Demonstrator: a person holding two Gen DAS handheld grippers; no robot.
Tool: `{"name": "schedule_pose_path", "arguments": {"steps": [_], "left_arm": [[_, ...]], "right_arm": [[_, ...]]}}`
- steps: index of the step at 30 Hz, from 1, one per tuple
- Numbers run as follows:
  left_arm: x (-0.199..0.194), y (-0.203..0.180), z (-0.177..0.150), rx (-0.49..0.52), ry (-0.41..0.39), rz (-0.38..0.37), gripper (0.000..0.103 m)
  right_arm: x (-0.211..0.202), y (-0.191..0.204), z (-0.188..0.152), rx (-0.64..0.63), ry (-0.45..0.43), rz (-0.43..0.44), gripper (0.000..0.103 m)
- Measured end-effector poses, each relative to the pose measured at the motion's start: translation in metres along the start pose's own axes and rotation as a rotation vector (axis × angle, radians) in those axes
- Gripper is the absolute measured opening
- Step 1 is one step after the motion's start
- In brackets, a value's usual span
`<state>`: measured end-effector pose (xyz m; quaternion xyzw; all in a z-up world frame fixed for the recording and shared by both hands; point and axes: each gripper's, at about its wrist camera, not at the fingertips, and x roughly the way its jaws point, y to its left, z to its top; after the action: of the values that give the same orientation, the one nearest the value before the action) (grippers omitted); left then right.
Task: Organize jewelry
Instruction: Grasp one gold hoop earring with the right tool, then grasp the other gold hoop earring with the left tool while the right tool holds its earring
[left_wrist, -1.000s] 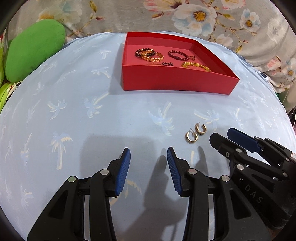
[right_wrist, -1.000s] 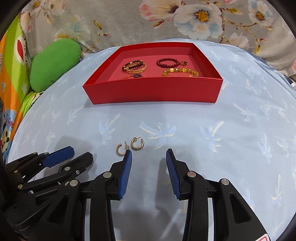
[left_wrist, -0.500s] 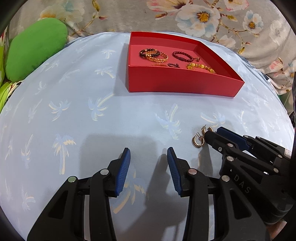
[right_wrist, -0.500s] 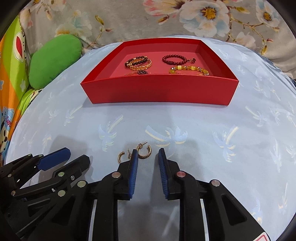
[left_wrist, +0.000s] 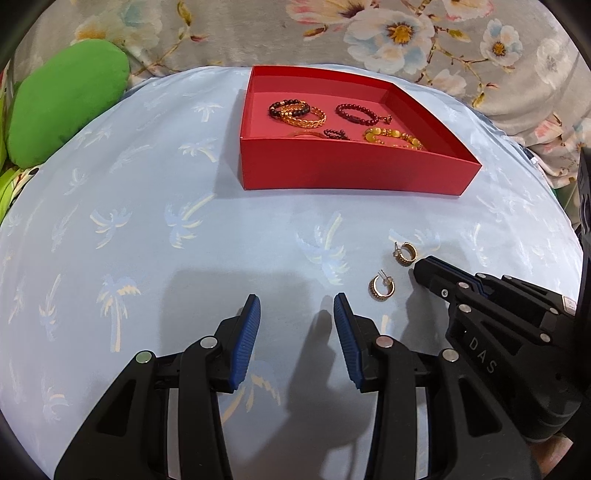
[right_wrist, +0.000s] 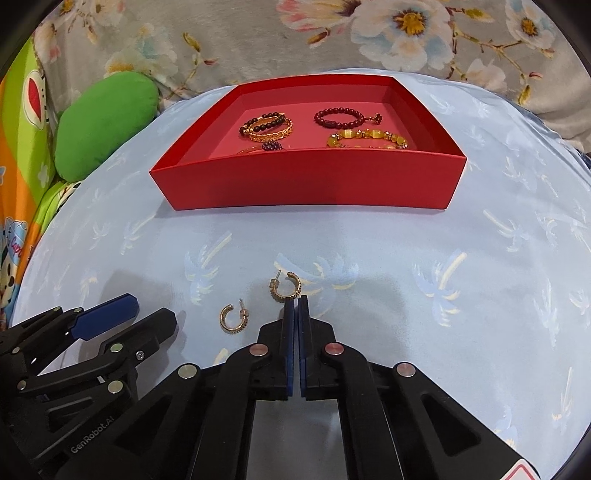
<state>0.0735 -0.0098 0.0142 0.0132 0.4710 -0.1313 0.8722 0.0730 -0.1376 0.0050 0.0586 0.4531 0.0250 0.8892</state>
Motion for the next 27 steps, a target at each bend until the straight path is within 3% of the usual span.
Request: {"name": "schedule_pose_path", "arguments": {"steps": [2, 7, 18, 27], "left_arm": [[0.0, 0.002, 0.0, -0.003, 0.0, 0.002, 0.04], [0.0, 0.009, 0.002, -0.017, 0.001, 0.018, 0.04], [0.004, 0.013, 0.004, -0.032, 0.008, 0.012, 0.04], [0.001, -0.015, 0.005, 0.025, 0.001, -0.034, 0.04]], "right_arm": [[0.0, 0.001, 0.001, -0.006, -0.001, 0.005, 0.012], [0.005, 0.009, 0.006, -0.028, -0.004, 0.013, 0.018], [0.012, 0.011, 0.013, -0.041, -0.006, 0.002, 0.015], [-0.008, -0.021, 0.0, 0.049, -0.022, -0.022, 0.015]]}}
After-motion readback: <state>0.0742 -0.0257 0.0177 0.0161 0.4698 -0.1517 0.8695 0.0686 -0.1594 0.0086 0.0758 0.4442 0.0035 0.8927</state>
